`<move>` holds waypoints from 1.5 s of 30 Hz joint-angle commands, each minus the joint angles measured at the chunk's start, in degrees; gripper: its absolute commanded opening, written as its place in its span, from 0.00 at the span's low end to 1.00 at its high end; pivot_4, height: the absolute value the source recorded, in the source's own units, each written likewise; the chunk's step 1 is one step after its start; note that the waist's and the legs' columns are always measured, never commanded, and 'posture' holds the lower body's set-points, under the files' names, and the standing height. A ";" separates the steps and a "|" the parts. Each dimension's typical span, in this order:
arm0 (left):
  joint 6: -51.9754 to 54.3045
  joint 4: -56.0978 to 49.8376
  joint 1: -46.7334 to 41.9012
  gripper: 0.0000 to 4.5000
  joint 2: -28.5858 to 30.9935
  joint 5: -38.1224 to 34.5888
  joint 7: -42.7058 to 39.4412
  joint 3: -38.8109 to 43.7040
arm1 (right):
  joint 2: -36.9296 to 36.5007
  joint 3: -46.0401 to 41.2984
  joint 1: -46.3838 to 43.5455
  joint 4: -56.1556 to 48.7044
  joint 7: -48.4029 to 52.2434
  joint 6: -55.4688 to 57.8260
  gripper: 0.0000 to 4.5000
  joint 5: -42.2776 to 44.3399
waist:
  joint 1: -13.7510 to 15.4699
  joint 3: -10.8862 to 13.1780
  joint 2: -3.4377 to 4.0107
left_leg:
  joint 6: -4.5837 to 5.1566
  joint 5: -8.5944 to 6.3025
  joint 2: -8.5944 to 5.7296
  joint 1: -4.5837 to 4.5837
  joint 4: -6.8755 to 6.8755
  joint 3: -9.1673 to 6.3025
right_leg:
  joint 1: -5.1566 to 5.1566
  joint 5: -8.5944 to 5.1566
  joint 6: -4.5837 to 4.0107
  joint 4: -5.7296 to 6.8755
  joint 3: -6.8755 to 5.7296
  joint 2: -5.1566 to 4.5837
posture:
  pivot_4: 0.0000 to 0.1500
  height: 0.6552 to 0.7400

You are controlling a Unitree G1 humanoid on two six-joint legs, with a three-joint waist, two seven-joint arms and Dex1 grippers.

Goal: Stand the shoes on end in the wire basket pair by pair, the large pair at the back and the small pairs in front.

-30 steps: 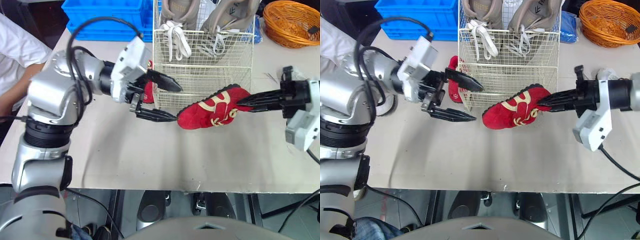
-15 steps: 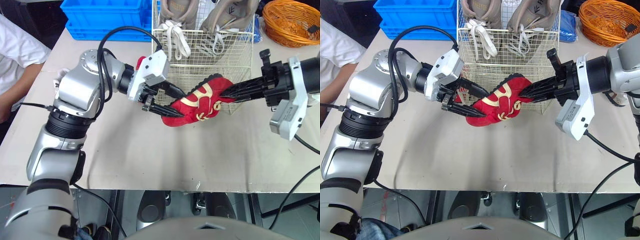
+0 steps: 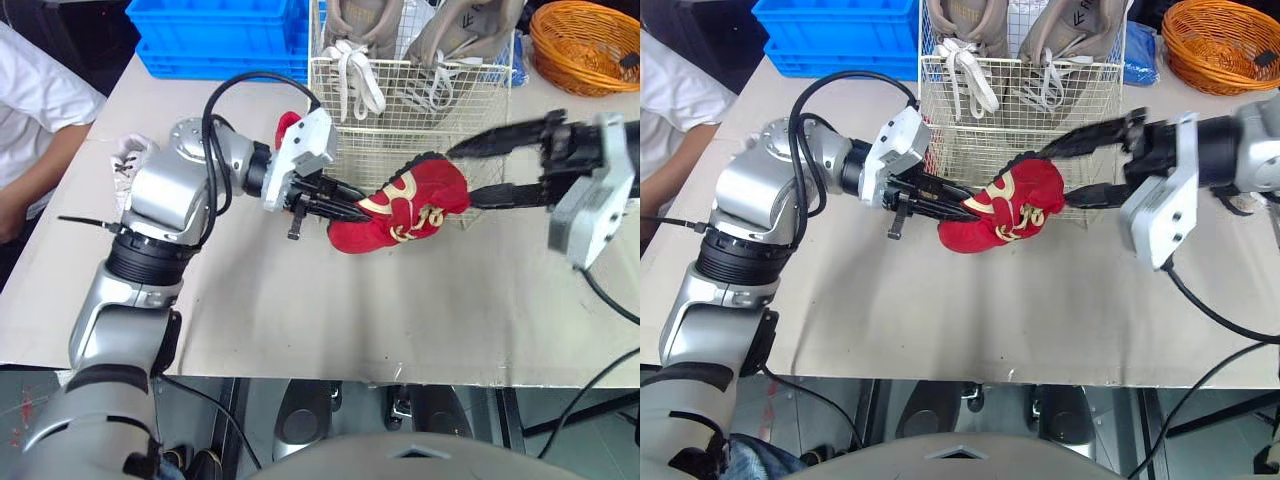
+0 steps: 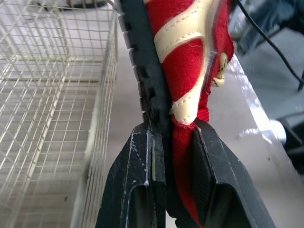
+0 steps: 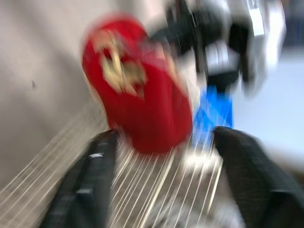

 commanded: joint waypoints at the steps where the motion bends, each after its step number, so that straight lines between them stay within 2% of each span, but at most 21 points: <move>1: 0.85 -4.47 1.76 0.09 -2.60 -4.09 5.87 6.47 | -3.10 -10.44 11.53 -6.53 -3.28 20.10 0.99 11.80 | 0.03 0.00 0.00 | 0.00 0.00 0.00 0.01 0.00 0.00 | 0.00 0.00 0.00 0.00 0.00 0.00 | 1.00 0.36; 4: 0.43 -5.96 3.76 0.09 -5.75 -5.03 10.82 8.87 | -4.03 -17.30 23.59 -14.97 -6.42 37.78 0.99 22.54 | 0.00 -0.01 0.06 | 0.00 0.00 0.00 0.07 -0.04 -0.06 | 0.09 0.01 -0.02 0.01 -0.06 0.00 | 1.00 0.36; 6: -0.37 -6.30 4.60 0.09 -7.45 -4.73 13.07 9.20 | -2.95 -19.82 29.08 -21.77 -13.34 49.20 0.99 31.18 | -0.11 -0.02 0.08 | 0.00 0.00 0.01 0.17 -0.10 -0.12 | 0.20 0.01 -0.02 0.01 -0.08 0.00 | 1.00 0.36; 9: -0.67 -7.02 5.75 0.09 -8.51 -4.39 14.59 8.64 | 1.25 -20.26 27.34 -27.22 -32.39 59.44 0.99 52.96 | -0.76 0.01 0.13 | 0.00 0.01 0.04 0.23 -0.05 -0.11 | 0.23 0.02 -0.03 0.04 -0.04 0.00 | 1.00 0.36; 12: -1.23 -7.52 6.51 0.09 -8.79 -4.14 15.04 8.01 | 4.16 -18.88 24.43 -29.30 -46.42 61.92 0.99 68.85 | -0.64 0.03 0.13 | -0.01 0.01 0.04 0.23 -0.02 -0.11 | 0.20 0.02 -0.04 0.07 -0.02 0.00 | 1.00 0.36; 15: -1.32 -7.58 6.45 0.09 -9.22 -4.44 15.41 7.87 | 6.38 -17.08 21.61 -29.67 -56.70 61.97 0.99 77.56 | -0.22 0.04 0.11 | 0.00 0.00 -0.02 0.14 0.01 -0.13 | 0.18 0.02 -0.03 0.03 -0.04 -0.01 | 1.00 0.36; 19: -1.40 -7.87 6.49 0.09 -9.75 -4.99 15.09 7.54 | 8.32 -13.87 18.96 -29.34 -62.69 63.25 0.99 77.24 | -0.07 0.04 0.10 | 0.00 0.00 -0.04 0.09 0.03 -0.12 | 0.18 0.02 -0.02 -0.03 -0.04 -0.01 | 1.00 0.36; 21: -1.20 -8.03 6.23 0.09 -9.98 -5.11 15.12 7.44 | 9.68 -12.35 18.06 -29.39 -64.89 63.43 0.87 76.43 | -0.12 0.04 0.10 | 0.00 0.00 -0.04 0.10 0.01 -0.12 | 0.17 0.02 -0.02 -0.03 -0.05 0.01 | 1.00 0.36; 23: -1.04 -7.82 5.76 0.09 -10.12 -5.19 15.25 7.45 | 11.01 -10.88 17.30 -29.54 -66.29 63.64 0.71 75.18 | -0.30 0.04 0.11 | 0.00 0.00 -0.03 0.12 -0.02 -0.12 | 0.16 0.02 -0.02 -0.02 -0.05 0.02 | 1.00 0.36; 29: -0.42 -8.09 5.38 0.09 -10.27 -6.03 14.67 7.23 | 13.75 -10.39 16.19 -29.08 -67.70 63.86 0.08 73.17 | -0.40 0.04 0.11 | 0.00 0.00 -0.03 0.12 -0.07 -0.09 | 0.15 0.02 -0.02 -0.04 -0.04 0.03 | 1.00 0.36; 30: -0.49 -8.03 5.35 0.09 -10.25 -6.06 14.43 7.15 | 14.08 -10.52 16.17 -29.07 -67.60 63.99 0.02 72.94 | -0.40 0.04 0.11 | 0.00 0.00 -0.03 0.12 -0.07 -0.09 | 0.15 0.02 -0.02 -0.04 -0.04 0.03 | 1.00 0.36; 34: -1.36 -7.06 5.24 0.09 -10.26 -5.24 14.12 6.76 | 15.10 -10.87 15.93 -29.09 -67.17 64.11 0.01 71.61 | -0.42 0.04 0.11 | 0.00 0.00 -0.03 0.13 -0.09 -0.09 | 0.14 0.02 -0.02 -0.04 -0.04 0.03 | 1.00 0.36; 36: -2.79 -6.39 5.19 0.32 -10.57 -4.28 14.47 6.73 | 15.83 -11.12 15.31 -29.00 -67.96 63.59 0.00 70.57 | -0.42 0.04 0.11 | 0.00 0.00 -0.03 0.13 -0.09 -0.09 | 0.14 0.02 -0.02 -0.04 -0.04 0.03 | 1.00 0.36; 37: -3.18 -6.03 4.94 0.38 -10.88 -4.25 14.82 7.07 | 16.46 -11.44 14.53 -28.66 -68.96 63.02 0.00 70.02 | -0.42 0.04 0.11 | 0.00 0.00 -0.03 0.13 -0.09 -0.08 | 0.14 0.02 -0.02 -0.04 -0.04 0.03 | 1.00 0.36; 43: -5.79 -4.15 3.44 1.00 -9.83 -2.98 16.85 9.58 | 18.39 -14.27 7.59 -26.12 -73.74 61.36 0.00 70.13 | -0.54 0.05 0.12 | 0.00 0.00 -0.03 0.13 -0.10 -0.06 | 0.11 0.02 -0.02 -0.02 -0.01 0.03 | 1.00 0.36; 45: -5.65 -4.90 3.41 1.00 -8.33 -3.18 16.93 10.52 | 19.72 -14.92 4.67 -25.03 -76.74 60.29 0.00 71.37 | -0.58 0.05 0.12 | 0.00 0.00 -0.03 0.13 -0.13 -0.05 | 0.09 0.02 -0.02 -0.03 -0.01 0.03 | 1.00 0.36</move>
